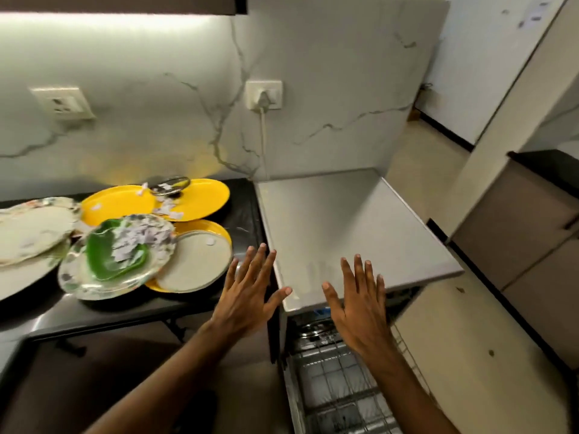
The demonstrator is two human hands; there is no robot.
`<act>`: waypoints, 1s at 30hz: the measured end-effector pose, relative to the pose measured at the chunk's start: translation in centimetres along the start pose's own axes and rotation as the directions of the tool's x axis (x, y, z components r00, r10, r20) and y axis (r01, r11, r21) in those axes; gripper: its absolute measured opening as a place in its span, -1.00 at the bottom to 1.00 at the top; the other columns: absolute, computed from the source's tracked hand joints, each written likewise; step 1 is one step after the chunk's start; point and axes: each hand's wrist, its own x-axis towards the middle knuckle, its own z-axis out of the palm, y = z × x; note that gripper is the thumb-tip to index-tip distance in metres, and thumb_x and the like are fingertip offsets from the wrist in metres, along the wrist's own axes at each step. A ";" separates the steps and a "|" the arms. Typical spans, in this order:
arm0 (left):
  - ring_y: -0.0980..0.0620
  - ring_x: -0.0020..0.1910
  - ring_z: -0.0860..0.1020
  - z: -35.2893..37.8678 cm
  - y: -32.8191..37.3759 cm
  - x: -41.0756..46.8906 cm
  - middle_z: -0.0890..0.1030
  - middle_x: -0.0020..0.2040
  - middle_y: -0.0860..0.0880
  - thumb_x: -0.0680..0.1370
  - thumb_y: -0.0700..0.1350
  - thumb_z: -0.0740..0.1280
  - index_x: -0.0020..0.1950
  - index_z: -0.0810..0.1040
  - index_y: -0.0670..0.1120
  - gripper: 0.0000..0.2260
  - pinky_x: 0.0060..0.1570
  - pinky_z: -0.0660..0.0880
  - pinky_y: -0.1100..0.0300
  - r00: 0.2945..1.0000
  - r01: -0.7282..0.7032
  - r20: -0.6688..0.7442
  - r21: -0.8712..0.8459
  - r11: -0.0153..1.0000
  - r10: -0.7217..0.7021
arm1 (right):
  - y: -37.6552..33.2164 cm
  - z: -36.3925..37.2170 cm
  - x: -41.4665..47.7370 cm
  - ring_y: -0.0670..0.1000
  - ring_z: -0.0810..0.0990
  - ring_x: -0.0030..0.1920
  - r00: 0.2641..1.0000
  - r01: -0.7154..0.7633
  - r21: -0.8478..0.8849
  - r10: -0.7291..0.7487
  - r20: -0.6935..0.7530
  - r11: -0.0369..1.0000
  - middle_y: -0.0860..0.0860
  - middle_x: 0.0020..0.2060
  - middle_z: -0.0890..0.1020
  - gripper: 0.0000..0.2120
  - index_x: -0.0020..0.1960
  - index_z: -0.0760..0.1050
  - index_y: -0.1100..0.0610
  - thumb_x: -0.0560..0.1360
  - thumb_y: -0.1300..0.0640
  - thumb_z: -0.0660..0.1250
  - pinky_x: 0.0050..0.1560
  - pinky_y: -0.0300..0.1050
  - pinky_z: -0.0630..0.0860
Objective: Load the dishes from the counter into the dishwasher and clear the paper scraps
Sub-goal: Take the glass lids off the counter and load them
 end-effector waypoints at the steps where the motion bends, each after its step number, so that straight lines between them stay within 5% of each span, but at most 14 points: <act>1: 0.09 0.61 -0.34 -0.8 -1.9 -0.2 -0.29 0.65 0.11 0.56 0.48 -0.10 0.66 -0.21 0.14 -0.23 0.60 -0.23 -0.07 0.999 0.033 -0.021 0.008 0.999 -0.033 | -1.5 0.4 0.9 -0.04 -0.41 0.61 1.000 0.017 -0.002 -0.017 0.001 1.000 -0.05 0.65 -0.29 -0.25 0.68 -0.20 -0.12 0.60 -0.46 -0.26 0.62 0.14 -0.31; 15: 0.07 0.51 -0.55 -9.9 -27.1 -4.8 -0.53 0.54 0.18 0.54 0.50 -0.02 0.57 -0.43 0.25 -0.19 0.52 -0.41 -0.13 0.935 0.349 0.046 0.028 0.937 -0.350 | -23.6 9.6 11.0 -0.01 -0.31 0.64 0.973 0.227 0.024 -0.227 0.028 0.974 -0.02 0.67 -0.17 -0.24 0.69 -0.14 -0.11 0.60 -0.47 -0.23 0.62 0.13 -0.28; 22: 0.04 0.48 -0.59 -10.8 -32.8 -1.8 -0.57 0.52 0.14 0.53 0.54 -0.10 0.54 -0.50 0.23 -0.19 0.48 -0.50 -0.14 0.919 0.366 0.132 0.066 0.928 -0.372 | -29.5 12.0 14.8 0.02 -0.30 0.65 0.957 0.286 -0.018 -0.285 0.045 0.958 -0.01 0.67 -0.18 -0.19 0.67 -0.19 -0.11 0.55 -0.51 -0.32 0.62 0.12 -0.32; 30: -0.02 0.57 -0.45 -10.6 -37.5 3.5 -0.44 0.60 0.08 0.53 0.52 -0.12 0.60 -0.39 0.19 -0.20 0.55 -0.35 -0.16 0.910 0.380 0.156 0.053 0.923 -0.384 | -32.6 14.8 23.2 0.06 -0.22 0.66 0.944 0.314 -0.007 -0.311 0.111 0.949 0.04 0.68 -0.10 -0.10 0.69 -0.05 -0.01 0.52 -0.53 -0.27 0.62 0.13 -0.26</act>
